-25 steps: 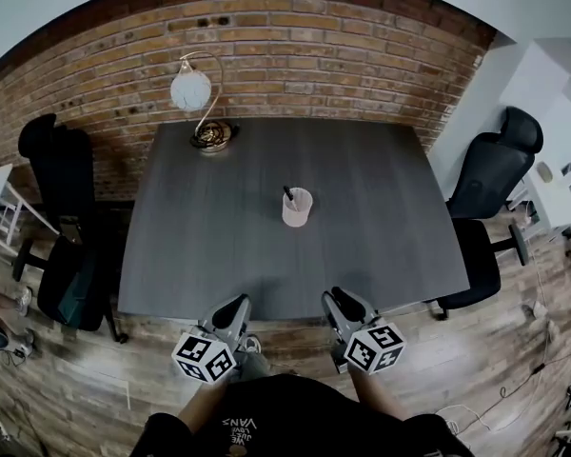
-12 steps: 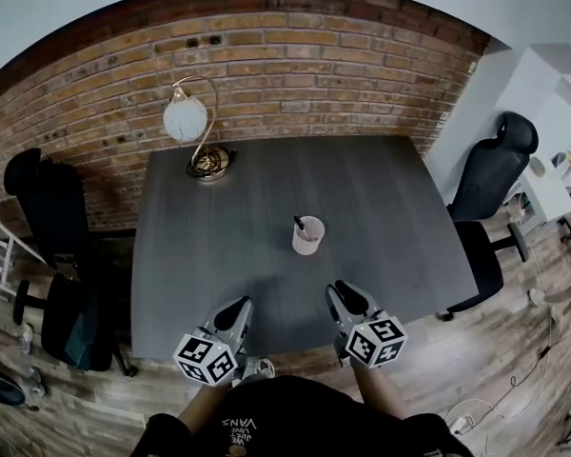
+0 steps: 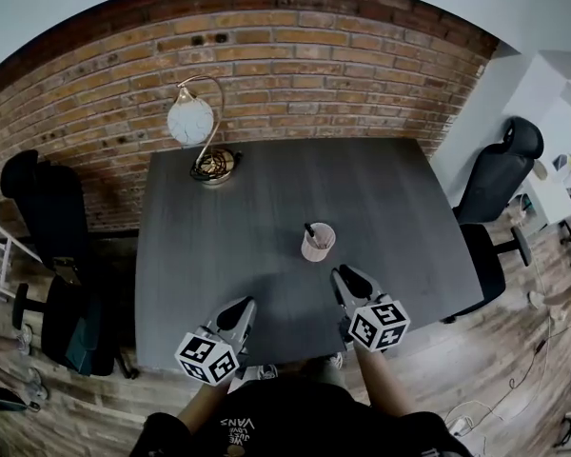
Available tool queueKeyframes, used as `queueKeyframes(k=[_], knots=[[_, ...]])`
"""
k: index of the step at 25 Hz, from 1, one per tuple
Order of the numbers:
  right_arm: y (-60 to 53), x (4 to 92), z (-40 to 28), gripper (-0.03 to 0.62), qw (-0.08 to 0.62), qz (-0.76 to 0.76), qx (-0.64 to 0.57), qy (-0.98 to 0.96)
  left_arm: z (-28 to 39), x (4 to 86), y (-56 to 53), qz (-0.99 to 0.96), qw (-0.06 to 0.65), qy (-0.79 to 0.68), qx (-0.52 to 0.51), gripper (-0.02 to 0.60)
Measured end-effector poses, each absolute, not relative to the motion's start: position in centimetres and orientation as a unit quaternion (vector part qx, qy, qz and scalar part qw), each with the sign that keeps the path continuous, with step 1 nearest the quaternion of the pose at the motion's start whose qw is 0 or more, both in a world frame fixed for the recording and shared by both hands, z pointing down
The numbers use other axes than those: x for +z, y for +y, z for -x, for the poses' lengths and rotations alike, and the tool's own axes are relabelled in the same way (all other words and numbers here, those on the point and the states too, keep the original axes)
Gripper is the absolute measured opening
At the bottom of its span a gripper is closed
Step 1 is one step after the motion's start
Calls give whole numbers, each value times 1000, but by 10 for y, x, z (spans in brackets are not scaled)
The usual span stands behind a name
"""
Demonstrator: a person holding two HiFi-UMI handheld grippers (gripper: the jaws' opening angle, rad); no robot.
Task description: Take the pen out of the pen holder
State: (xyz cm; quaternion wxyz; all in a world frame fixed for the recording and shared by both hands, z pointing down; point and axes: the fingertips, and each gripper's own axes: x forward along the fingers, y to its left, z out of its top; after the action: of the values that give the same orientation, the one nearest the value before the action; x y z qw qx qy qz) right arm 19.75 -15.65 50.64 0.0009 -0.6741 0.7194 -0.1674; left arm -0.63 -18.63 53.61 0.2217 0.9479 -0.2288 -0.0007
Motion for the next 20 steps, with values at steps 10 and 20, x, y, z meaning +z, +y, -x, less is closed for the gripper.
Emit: queueKeyframes(k=[10, 20], knots=[[-210, 520, -211, 77, -29, 620, -177, 764, -4, 532, -197, -927, 223, -301, -20, 52], [-261, 550, -227, 77, -105, 559, -174, 804, -12, 536, -195, -892, 232, -387, -39, 52]])
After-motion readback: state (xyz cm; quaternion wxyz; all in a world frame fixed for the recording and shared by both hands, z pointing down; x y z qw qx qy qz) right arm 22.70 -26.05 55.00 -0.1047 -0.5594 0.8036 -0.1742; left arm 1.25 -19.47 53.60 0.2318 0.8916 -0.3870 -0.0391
